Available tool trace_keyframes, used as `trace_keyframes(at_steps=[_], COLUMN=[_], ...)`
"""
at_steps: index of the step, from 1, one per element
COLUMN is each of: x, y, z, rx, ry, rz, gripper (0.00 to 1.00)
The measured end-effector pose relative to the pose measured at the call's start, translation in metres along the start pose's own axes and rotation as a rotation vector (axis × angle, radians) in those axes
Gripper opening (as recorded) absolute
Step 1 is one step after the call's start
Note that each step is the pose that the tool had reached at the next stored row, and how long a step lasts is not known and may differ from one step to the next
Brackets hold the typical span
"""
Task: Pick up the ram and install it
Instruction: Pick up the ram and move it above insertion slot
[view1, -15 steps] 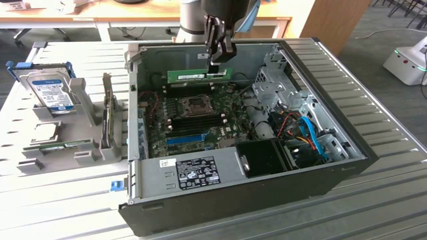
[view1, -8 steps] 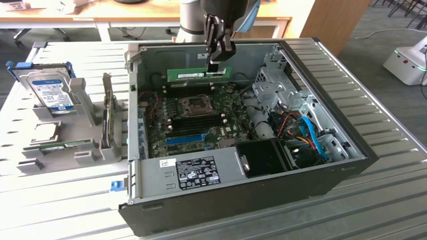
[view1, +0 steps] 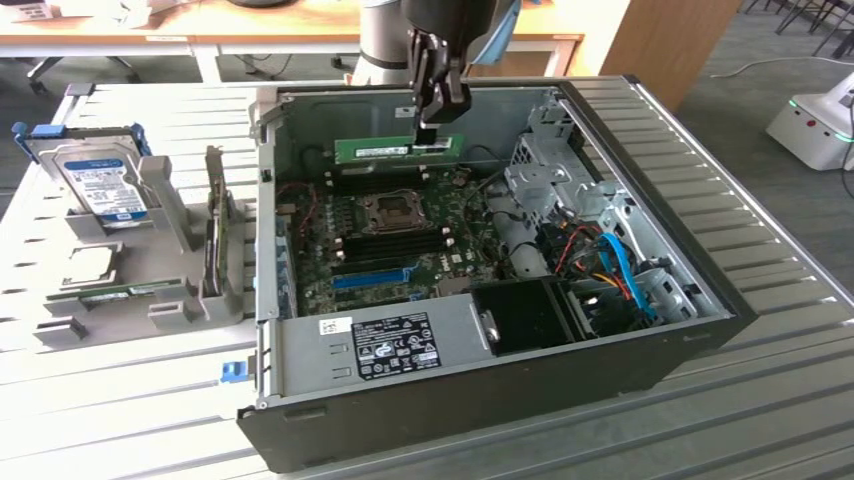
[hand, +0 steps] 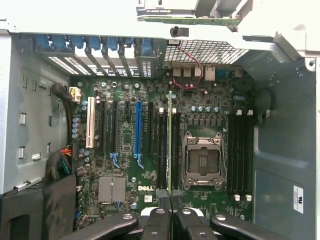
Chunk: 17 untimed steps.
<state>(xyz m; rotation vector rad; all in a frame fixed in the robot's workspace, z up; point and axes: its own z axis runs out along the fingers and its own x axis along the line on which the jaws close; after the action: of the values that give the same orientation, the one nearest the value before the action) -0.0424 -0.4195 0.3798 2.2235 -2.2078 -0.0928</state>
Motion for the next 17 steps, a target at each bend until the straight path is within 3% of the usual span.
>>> trace_keyframes(at_steps=[7,17], x=[0.0003,0.0004], y=[-0.0003,-0.0005], z=[0.0061,0.0102], rx=[0.0051,0.0055], ry=[-0.0037,-0.0039], rz=[0.0,0.002], gripper=[0.12,0.12])
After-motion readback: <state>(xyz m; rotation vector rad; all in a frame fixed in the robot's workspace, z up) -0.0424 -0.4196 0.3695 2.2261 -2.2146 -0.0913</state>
